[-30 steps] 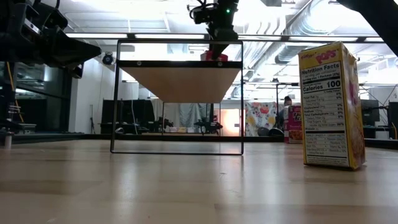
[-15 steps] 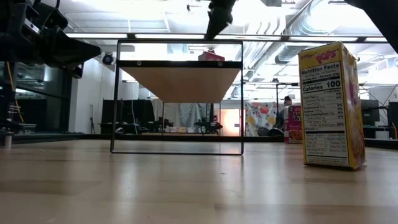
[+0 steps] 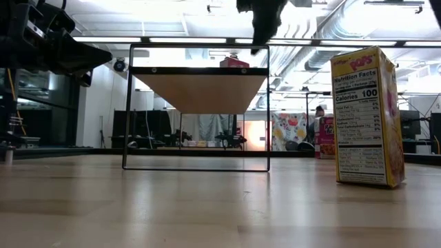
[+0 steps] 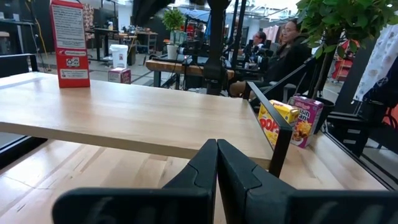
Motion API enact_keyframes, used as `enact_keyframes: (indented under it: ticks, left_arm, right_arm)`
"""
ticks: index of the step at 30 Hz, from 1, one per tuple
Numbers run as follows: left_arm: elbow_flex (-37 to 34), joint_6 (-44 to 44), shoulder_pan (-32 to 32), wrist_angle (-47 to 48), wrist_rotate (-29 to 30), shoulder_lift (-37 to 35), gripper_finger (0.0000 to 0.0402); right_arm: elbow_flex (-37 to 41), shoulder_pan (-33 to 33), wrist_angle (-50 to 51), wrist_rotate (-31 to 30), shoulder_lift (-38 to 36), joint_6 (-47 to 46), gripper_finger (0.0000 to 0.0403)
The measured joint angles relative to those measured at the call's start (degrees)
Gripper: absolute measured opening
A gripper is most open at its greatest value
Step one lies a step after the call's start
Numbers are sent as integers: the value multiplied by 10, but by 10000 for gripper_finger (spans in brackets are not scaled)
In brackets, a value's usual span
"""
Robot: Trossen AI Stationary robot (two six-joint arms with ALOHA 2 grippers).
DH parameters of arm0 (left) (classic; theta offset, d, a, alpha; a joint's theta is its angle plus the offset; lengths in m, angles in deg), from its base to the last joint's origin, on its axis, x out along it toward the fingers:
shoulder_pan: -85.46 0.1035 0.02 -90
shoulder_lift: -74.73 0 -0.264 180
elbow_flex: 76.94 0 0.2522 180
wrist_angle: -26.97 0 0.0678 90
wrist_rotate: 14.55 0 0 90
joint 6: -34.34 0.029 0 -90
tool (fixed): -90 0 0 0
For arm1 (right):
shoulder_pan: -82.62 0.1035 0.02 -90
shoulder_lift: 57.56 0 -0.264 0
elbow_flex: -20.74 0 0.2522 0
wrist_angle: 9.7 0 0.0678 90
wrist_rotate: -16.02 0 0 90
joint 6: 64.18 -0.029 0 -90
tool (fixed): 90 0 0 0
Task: Stack cereal on shelf
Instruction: Put the top red cereal box on the shelf
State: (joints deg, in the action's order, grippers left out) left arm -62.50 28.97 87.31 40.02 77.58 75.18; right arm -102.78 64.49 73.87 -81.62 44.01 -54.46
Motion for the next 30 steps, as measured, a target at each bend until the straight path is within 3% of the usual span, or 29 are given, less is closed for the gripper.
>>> enact_keyframes:
  ticks: [6, 10, 30]
  left_arm:
    - [0, 0, 0, 0, 0, 0, 3]
    - [0, 0, 0, 0, 0, 0, 3]
    - [0, 0, 0, 0, 0, 0, 3]
  right_arm:
    - [264, -29, -280, 2, -105, -51, 7]
    - [354, -61, -435, 4, -129, -69, 5]
    - [368, -132, -555, 20, -104, -85, 0]
